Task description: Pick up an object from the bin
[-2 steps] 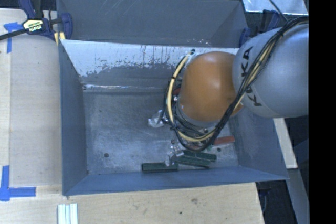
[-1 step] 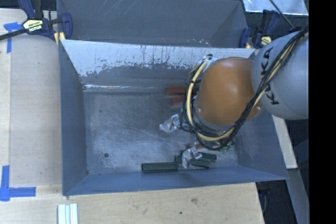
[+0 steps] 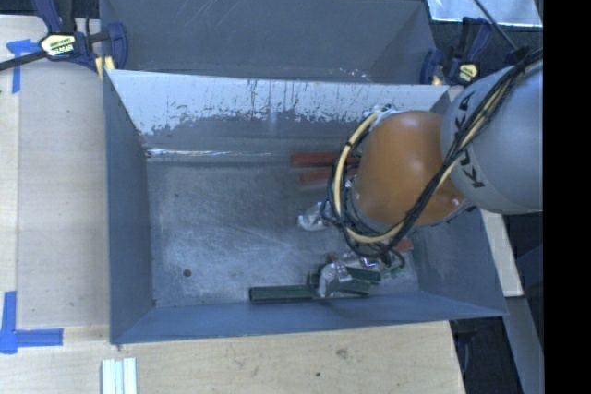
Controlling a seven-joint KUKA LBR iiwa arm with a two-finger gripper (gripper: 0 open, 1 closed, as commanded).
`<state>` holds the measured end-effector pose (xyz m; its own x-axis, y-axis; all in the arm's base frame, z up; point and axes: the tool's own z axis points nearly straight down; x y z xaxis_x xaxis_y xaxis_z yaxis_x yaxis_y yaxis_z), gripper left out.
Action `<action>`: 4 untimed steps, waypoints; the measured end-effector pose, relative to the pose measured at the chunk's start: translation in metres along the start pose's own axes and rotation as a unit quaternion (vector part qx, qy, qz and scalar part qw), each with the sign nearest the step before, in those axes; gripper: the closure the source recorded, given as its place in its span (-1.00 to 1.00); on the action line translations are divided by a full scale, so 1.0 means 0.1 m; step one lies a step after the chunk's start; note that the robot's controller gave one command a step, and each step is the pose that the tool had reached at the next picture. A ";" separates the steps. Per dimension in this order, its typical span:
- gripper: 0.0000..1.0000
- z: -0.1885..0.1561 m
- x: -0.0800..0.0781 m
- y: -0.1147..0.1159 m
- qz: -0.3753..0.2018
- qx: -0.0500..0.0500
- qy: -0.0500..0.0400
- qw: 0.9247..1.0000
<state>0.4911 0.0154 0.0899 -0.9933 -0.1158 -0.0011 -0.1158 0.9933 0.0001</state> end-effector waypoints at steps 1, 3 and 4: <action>1.00 0.13 0.07 -0.75 -0.188 -0.001 -0.010 0.982; 1.00 0.10 0.08 -0.83 -0.192 -0.002 -0.008 0.981; 1.00 -0.08 0.11 -0.83 -0.192 -0.002 0.000 0.981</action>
Offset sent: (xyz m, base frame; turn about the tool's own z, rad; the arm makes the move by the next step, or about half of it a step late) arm 0.0000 0.0000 0.0000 0.0000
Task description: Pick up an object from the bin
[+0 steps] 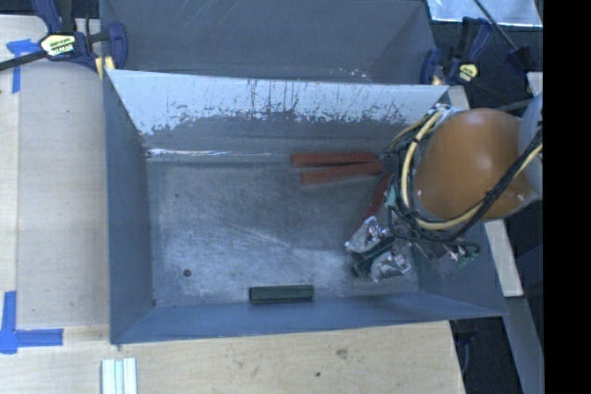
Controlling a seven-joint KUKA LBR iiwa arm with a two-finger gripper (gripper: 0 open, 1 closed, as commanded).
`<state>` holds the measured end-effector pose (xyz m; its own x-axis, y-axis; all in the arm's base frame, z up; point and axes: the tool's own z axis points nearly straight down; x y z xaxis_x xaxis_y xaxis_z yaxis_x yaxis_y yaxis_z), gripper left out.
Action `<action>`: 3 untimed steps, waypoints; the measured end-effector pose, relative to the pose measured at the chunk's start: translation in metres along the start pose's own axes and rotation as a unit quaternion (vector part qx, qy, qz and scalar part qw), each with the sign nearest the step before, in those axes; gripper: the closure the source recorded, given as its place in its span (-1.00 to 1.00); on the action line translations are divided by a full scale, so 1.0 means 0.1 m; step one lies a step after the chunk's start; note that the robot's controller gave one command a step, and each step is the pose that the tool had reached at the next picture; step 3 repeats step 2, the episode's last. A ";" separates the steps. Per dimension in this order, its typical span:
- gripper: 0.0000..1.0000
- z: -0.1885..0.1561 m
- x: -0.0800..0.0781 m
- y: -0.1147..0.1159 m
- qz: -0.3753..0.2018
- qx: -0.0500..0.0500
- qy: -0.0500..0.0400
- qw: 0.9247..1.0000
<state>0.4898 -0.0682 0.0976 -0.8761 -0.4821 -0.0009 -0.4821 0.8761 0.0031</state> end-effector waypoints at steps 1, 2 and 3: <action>1.00 -0.13 -0.01 -0.02 0.001 0.003 -0.002 1.000; 1.00 -0.19 -0.01 -0.02 0.002 0.003 -0.002 1.000; 1.00 -0.19 -0.01 -0.02 0.002 0.003 -0.002 1.000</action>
Offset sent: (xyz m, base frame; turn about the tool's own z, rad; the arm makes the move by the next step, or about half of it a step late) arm 0.0000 0.0000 0.0219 0.0000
